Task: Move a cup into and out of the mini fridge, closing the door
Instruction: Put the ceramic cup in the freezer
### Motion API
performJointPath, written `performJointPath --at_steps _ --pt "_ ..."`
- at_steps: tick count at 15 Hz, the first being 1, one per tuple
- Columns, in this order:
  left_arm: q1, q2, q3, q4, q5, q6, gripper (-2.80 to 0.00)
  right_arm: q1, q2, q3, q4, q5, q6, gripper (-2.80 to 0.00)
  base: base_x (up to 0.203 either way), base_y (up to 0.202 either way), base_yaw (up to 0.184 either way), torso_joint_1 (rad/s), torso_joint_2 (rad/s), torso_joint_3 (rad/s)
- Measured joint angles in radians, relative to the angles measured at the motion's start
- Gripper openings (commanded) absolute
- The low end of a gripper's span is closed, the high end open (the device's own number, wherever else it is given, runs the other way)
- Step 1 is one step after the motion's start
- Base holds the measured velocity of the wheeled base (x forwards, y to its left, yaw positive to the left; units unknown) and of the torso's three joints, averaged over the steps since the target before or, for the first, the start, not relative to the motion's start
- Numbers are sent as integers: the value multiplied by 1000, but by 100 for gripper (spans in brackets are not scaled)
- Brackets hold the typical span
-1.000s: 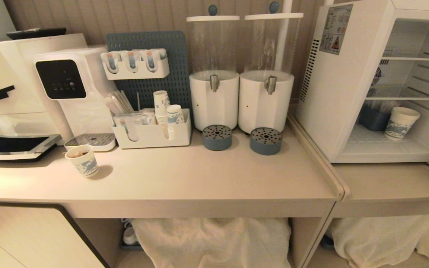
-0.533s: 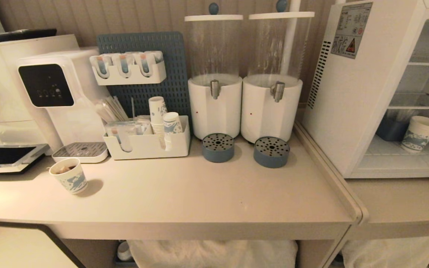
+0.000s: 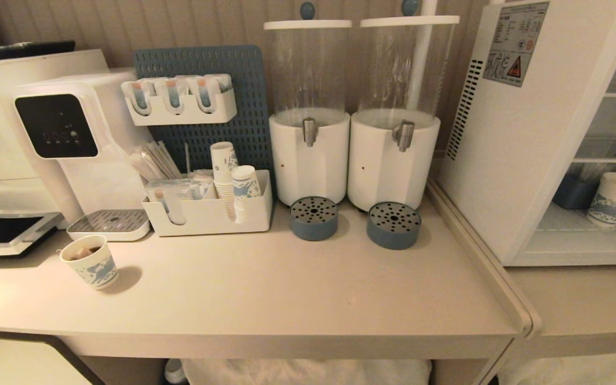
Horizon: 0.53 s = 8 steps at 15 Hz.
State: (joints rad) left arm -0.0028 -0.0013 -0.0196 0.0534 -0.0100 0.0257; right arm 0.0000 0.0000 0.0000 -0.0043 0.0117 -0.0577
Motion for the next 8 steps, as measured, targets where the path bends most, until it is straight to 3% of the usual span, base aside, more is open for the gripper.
performJointPath --at_steps 8 --pt "0 0 1 0 0 -7 -280 0 0 0 -7 -5 22 -280 0 0 0 0 0 0"
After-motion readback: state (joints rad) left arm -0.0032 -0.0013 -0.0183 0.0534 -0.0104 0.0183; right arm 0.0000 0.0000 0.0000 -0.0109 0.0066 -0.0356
